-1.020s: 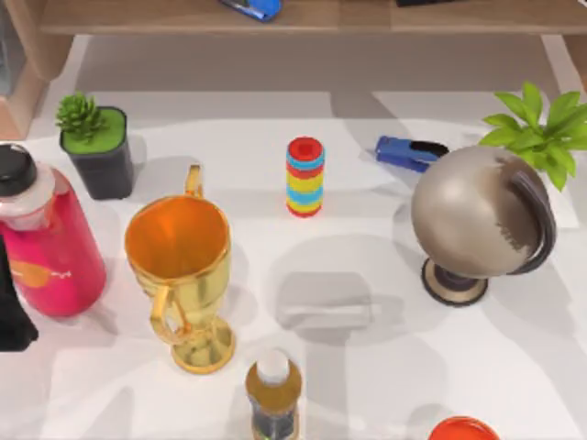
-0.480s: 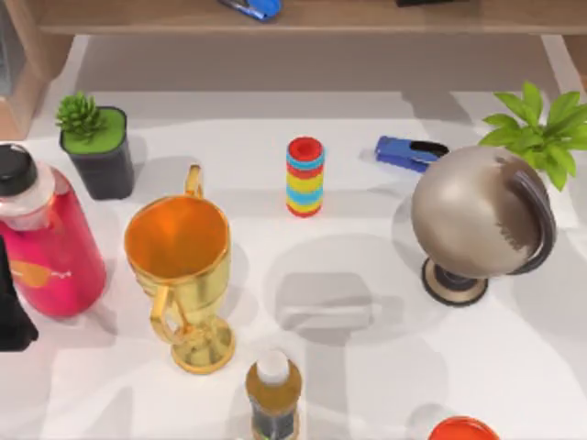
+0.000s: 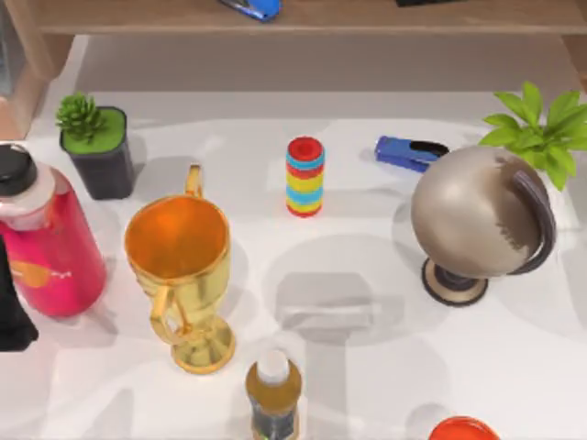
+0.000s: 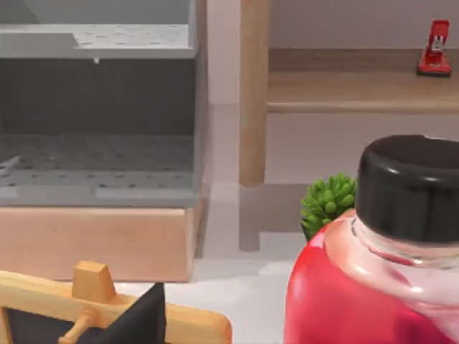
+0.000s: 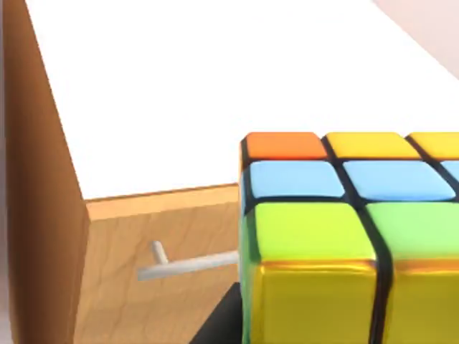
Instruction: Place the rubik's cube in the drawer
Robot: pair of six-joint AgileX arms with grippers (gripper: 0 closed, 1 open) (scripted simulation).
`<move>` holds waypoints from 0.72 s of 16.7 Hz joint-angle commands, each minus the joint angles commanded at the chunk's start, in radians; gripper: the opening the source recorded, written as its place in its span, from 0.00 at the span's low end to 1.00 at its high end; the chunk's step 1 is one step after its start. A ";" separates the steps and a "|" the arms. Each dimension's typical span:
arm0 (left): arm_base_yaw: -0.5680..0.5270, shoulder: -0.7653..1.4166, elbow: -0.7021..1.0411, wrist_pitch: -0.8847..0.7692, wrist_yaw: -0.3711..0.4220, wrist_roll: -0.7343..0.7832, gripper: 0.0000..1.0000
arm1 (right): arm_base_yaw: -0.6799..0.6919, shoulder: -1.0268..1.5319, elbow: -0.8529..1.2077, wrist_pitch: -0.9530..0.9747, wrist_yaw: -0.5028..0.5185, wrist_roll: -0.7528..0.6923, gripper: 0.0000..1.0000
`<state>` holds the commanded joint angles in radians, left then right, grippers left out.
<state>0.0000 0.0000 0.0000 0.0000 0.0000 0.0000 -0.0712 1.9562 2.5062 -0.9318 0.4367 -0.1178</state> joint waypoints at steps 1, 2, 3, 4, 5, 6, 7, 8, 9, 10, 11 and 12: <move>0.000 0.000 0.000 0.000 0.000 0.000 1.00 | -0.047 0.016 0.020 -0.076 -0.024 -0.018 0.00; 0.000 0.000 0.000 0.000 0.000 0.000 1.00 | -0.090 0.041 0.039 -0.149 -0.051 -0.036 0.00; 0.000 0.000 0.000 0.000 0.000 0.000 1.00 | -0.129 0.074 0.056 -0.217 -0.079 -0.055 0.00; 0.000 0.000 0.000 0.000 0.000 0.000 1.00 | -0.164 0.115 0.071 -0.280 -0.108 -0.073 0.00; 0.000 0.000 0.000 0.000 0.000 0.000 1.00 | -0.194 0.163 0.084 -0.338 -0.139 -0.091 0.00; 0.000 0.000 0.000 0.000 0.000 0.000 1.00 | -0.221 0.217 0.095 -0.391 -0.171 -0.109 0.00; 0.000 0.000 0.000 0.000 0.000 0.000 1.00 | -0.243 0.275 0.105 -0.439 -0.203 -0.127 0.00; 0.000 0.000 0.000 0.000 0.000 0.000 1.00 | -0.261 0.335 0.114 -0.481 -0.236 -0.144 0.00; 0.000 0.000 0.000 0.000 0.000 0.000 1.00 | -0.276 0.397 0.122 -0.519 -0.267 -0.160 0.00; 0.000 0.000 0.000 0.000 0.000 0.000 1.00 | -0.287 0.457 0.130 -0.550 -0.298 -0.176 0.00; 0.000 0.000 0.000 0.000 0.000 0.000 1.00 | -0.295 0.514 0.136 -0.576 -0.327 -0.190 0.00; 0.000 0.000 0.000 0.000 0.000 0.000 1.00 | -0.301 0.567 0.142 -0.597 -0.353 -0.203 0.00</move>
<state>0.0000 0.0000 0.0000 0.0000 0.0000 0.0000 -0.3720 2.5233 2.6482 -1.5290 0.0836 -0.3207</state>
